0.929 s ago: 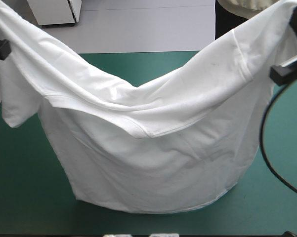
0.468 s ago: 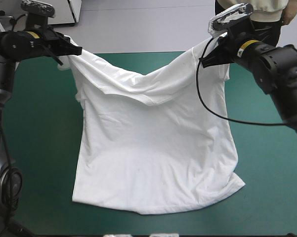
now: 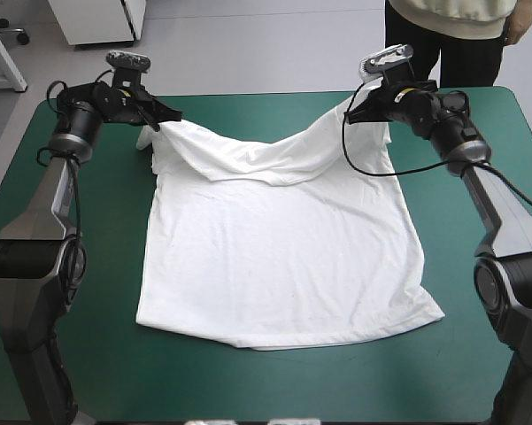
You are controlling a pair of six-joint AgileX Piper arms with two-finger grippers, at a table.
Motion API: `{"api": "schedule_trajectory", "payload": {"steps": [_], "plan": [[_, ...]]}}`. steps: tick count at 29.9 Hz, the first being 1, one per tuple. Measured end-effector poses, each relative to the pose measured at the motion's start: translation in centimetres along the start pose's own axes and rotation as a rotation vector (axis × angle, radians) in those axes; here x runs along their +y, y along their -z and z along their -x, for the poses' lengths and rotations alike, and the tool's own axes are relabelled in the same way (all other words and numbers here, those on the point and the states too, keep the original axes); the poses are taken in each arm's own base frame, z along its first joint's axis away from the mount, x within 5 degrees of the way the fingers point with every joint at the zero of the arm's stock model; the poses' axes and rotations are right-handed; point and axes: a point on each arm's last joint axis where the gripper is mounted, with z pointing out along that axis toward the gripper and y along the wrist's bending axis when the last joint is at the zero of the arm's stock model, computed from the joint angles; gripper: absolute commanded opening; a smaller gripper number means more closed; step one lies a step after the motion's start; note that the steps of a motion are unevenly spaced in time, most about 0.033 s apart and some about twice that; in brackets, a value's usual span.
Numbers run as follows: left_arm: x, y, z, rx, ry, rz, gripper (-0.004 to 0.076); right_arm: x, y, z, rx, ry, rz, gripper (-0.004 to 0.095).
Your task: Fold the cloth
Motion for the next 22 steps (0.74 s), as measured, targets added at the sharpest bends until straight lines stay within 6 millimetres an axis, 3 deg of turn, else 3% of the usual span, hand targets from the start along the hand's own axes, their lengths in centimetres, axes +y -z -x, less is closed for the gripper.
{"api": "schedule_trajectory", "payload": {"steps": [3, 5, 7, 9, 11, 13, 18, 22], "plan": [[0.1, -3.0, -1.7, 0.056, 0.02, -0.017, 0.0, 0.1, -2.4, -1.7, 0.03, 0.004, 0.001, 0.0082], [0.2, -4.5, -2.6, 0.087, 0.029, -0.025, 0.0061, 0.0, -3.6, -2.7, 0.057, 0.003, 0.003, 0.0213], [0.2, -5.4, -3.2, 0.108, 0.033, -0.028, 0.0145, -0.3, -4.4, -3.4, 0.075, -0.006, 0.003, 0.0388], [0.3, -5.8, -3.5, 0.115, 0.034, -0.03, 0.0278, -0.7, -4.8, -3.9, 0.083, -0.023, 0.0, 0.0561], [0.2, -5.8, -3.4, 0.107, 0.041, -0.033, 0.0403, -1.2, -4.8, -4.1, 0.082, -0.046, -0.004, 0.0658], [0.1, -5.8, -3.3, 0.098, 0.055, -0.042, 0.0463, -1.8, -4.6, -3.8, 0.077, -0.086, -0.004, 0.0671], [-0.1, -4.7, -2.7, 0.09, 0.095, -0.057, 0.0455, -3.9, -3.2, -2.4, 0.085, -0.164, -0.001, 0.0671], [-0.5, -1.2, -1.0, 0.072, 0.077, -0.066, 0.0455, -5.2, -0.3, -0.2, 0.098, -0.171, 0.01, 0.0646]]}}
